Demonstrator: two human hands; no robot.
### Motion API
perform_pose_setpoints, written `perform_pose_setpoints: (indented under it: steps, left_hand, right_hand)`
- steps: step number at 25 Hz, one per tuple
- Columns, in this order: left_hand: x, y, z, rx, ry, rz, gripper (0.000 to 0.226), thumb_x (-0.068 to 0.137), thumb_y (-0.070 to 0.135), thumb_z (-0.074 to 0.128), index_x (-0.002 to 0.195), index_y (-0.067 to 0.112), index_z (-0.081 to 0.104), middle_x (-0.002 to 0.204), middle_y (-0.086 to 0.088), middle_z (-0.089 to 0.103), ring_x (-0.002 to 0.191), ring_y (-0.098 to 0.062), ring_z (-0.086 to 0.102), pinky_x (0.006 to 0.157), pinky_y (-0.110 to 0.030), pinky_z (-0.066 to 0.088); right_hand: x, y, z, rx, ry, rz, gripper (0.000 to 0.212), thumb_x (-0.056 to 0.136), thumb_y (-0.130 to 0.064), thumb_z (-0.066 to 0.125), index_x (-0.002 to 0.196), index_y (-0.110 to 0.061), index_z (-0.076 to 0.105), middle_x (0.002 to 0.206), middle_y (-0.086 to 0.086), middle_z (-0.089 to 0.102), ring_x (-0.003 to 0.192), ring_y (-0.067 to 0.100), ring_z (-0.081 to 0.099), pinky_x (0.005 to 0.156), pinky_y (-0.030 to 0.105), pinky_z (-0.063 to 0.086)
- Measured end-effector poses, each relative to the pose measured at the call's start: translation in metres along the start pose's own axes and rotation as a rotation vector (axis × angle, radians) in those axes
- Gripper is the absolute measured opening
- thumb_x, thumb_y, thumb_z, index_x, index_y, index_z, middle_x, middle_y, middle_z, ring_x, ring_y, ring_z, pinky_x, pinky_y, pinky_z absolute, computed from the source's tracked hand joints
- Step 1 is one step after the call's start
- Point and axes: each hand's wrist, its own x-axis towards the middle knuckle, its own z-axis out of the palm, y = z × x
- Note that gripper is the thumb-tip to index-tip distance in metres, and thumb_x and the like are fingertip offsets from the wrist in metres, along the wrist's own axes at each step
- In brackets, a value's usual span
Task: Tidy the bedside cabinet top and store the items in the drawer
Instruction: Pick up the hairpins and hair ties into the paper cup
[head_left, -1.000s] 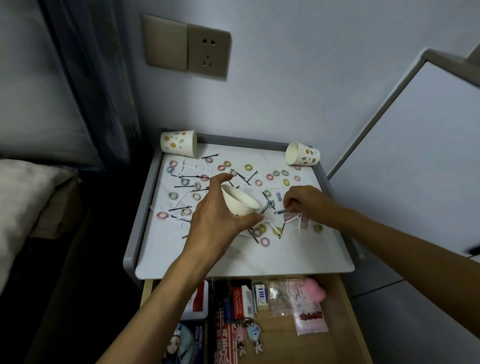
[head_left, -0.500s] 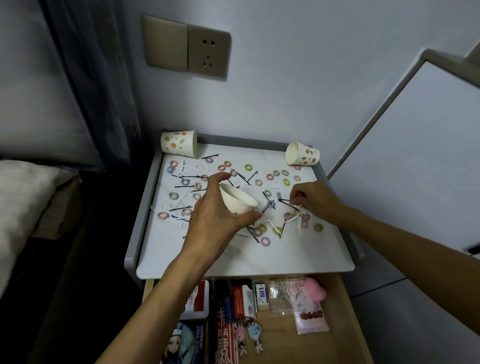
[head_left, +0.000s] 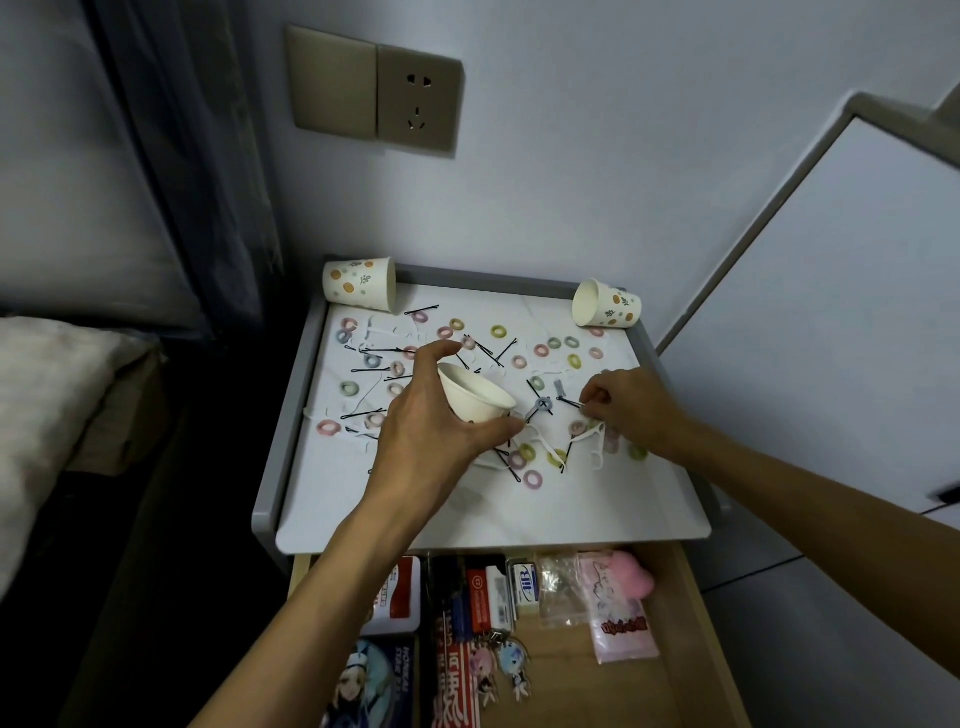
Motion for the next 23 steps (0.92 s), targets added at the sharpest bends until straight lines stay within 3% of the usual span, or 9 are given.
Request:
perform_pose_setpoints:
  steps: [7, 11, 13, 16, 23]
  left_hand:
    - [0.0, 0.001, -0.001, -0.004, -0.006, -0.006, 0.084, 0.063, 0.037, 0.088, 0.132, 0.036, 0.039, 0.114, 0.004, 0.058, 0.1, -0.019, 0.056, 0.076, -0.031, 0.049]
    - [0.0, 0.001, 0.0, -0.003, -0.006, -0.011, 0.084, 0.063, 0.037, 0.088, 0.131, 0.037, 0.04, 0.113, 0.005, 0.058, 0.099, -0.018, 0.056, 0.077, -0.031, 0.049]
    - [0.0, 0.001, 0.0, -0.003, -0.003, -0.013, 0.083, 0.063, 0.037, 0.088, 0.131, 0.037, 0.04, 0.113, 0.005, 0.058, 0.099, -0.018, 0.056, 0.076, -0.03, 0.047]
    - [0.0, 0.001, 0.0, 0.002, -0.007, -0.012, 0.084, 0.063, 0.038, 0.088, 0.131, 0.037, 0.039, 0.113, 0.006, 0.058, 0.099, -0.018, 0.055, 0.076, -0.031, 0.048]
    - [0.0, 0.001, 0.0, -0.001, -0.004, -0.008, 0.083, 0.064, 0.037, 0.087, 0.131, 0.036, 0.039, 0.114, 0.005, 0.058, 0.1, -0.019, 0.056, 0.078, -0.031, 0.049]
  right_hand:
    - [0.003, 0.007, -0.004, 0.018, 0.025, 0.009, 0.011, 0.092, -0.02, 0.063, 0.097, -0.011, 0.068, 0.095, 0.005, 0.069, 0.082, 0.016, 0.06, 0.076, 0.031, 0.051]
    - [0.004, 0.013, -0.009, 0.083, 0.128, -0.004, 0.01, 0.091, -0.013, 0.063, 0.097, -0.009, 0.07, 0.093, 0.006, 0.071, 0.078, 0.014, 0.06, 0.073, 0.027, 0.049]
    - [0.0, 0.01, -0.007, 0.066, 0.108, -0.051, 0.011, 0.091, -0.015, 0.065, 0.099, -0.012, 0.071, 0.093, 0.003, 0.07, 0.077, 0.01, 0.059, 0.073, 0.022, 0.048]
    - [-0.004, 0.006, 0.0, 0.01, 0.016, -0.048, 0.011, 0.091, -0.018, 0.065, 0.099, -0.014, 0.07, 0.094, 0.003, 0.069, 0.075, 0.012, 0.062, 0.076, 0.026, 0.053]
    - [0.0, -0.008, 0.007, -0.028, 0.073, -0.039, 0.012, 0.089, -0.021, 0.068, 0.095, -0.012, 0.071, 0.093, 0.003, 0.064, 0.08, 0.014, 0.057, 0.072, 0.026, 0.048]
